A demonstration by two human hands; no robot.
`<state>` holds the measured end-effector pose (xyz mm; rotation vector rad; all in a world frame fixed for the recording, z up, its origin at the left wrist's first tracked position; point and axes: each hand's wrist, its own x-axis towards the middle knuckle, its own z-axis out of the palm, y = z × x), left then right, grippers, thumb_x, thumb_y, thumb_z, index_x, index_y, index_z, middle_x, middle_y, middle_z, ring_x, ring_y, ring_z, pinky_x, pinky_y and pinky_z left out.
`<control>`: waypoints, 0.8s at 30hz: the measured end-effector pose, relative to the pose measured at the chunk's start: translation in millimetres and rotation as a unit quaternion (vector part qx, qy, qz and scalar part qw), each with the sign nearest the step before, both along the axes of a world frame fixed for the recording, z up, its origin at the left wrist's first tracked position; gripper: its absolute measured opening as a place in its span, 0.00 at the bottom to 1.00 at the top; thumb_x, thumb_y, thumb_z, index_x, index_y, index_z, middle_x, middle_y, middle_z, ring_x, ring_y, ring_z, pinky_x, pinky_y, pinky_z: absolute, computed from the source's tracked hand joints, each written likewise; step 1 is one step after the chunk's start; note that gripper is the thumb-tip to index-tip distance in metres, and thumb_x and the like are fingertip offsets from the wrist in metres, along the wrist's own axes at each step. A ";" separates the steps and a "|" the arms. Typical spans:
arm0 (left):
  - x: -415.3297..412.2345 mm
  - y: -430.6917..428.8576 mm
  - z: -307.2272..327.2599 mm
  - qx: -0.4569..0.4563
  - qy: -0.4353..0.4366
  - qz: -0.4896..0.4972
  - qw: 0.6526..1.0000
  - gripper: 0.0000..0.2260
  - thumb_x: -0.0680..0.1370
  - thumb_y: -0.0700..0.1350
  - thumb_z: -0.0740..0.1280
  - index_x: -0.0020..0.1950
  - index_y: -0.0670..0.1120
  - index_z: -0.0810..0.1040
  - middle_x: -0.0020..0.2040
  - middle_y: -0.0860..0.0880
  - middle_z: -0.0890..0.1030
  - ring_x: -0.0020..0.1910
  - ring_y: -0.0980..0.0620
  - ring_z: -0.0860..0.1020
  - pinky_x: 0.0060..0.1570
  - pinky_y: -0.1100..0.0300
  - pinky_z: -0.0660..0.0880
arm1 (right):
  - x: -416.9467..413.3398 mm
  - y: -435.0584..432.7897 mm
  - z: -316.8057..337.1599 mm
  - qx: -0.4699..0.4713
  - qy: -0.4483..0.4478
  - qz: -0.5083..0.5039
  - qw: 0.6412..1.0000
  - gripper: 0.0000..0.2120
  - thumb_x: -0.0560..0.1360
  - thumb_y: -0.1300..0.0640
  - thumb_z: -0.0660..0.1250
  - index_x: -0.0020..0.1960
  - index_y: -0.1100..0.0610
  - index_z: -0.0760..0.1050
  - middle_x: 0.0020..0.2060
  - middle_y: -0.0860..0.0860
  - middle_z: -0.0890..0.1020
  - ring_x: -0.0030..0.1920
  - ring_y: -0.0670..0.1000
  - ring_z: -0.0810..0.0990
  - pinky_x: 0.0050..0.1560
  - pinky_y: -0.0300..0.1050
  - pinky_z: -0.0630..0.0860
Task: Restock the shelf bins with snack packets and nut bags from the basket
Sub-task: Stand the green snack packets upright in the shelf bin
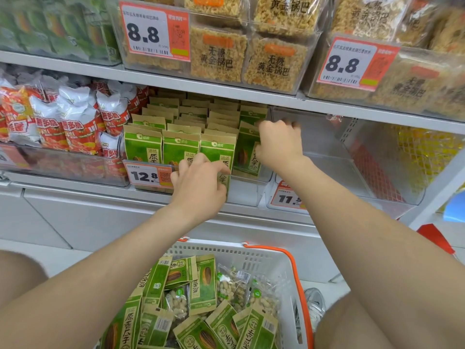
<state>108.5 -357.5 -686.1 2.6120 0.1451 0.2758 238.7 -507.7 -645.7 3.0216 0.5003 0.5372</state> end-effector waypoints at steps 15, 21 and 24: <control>6.2 -3.2 -5.6 0.019 -0.015 0.021 0.999 0.19 0.80 0.43 0.64 0.68 0.61 0.78 0.55 0.52 0.67 0.61 0.44 0.67 0.58 0.46 0.63 | 40.8 37.0 6.4 -0.014 -0.076 -0.079 0.994 0.20 0.75 0.67 0.68 0.67 0.62 0.78 0.65 0.63 0.80 0.69 0.67 0.74 0.71 0.61 0.67; 4.5 -3.3 -4.4 0.022 -0.014 0.018 1.000 0.19 0.81 0.44 0.65 0.70 0.60 0.77 0.56 0.52 0.67 0.61 0.44 0.66 0.59 0.46 0.63 | 28.4 35.9 -13.4 -0.113 -0.131 -0.030 0.985 0.07 0.62 0.64 0.76 0.40 0.59 0.86 0.53 0.64 0.83 0.59 0.69 0.79 0.65 0.68 0.73; 3.0 -3.7 -3.6 0.026 -0.010 0.013 1.000 0.20 0.81 0.44 0.65 0.71 0.60 0.77 0.56 0.52 0.67 0.61 0.44 0.67 0.60 0.45 0.64 | 28.4 38.7 -26.8 -0.187 -0.081 -0.036 0.978 0.11 0.77 0.56 0.68 0.56 0.55 0.85 0.70 0.64 0.72 0.73 0.67 0.66 0.74 0.64 0.56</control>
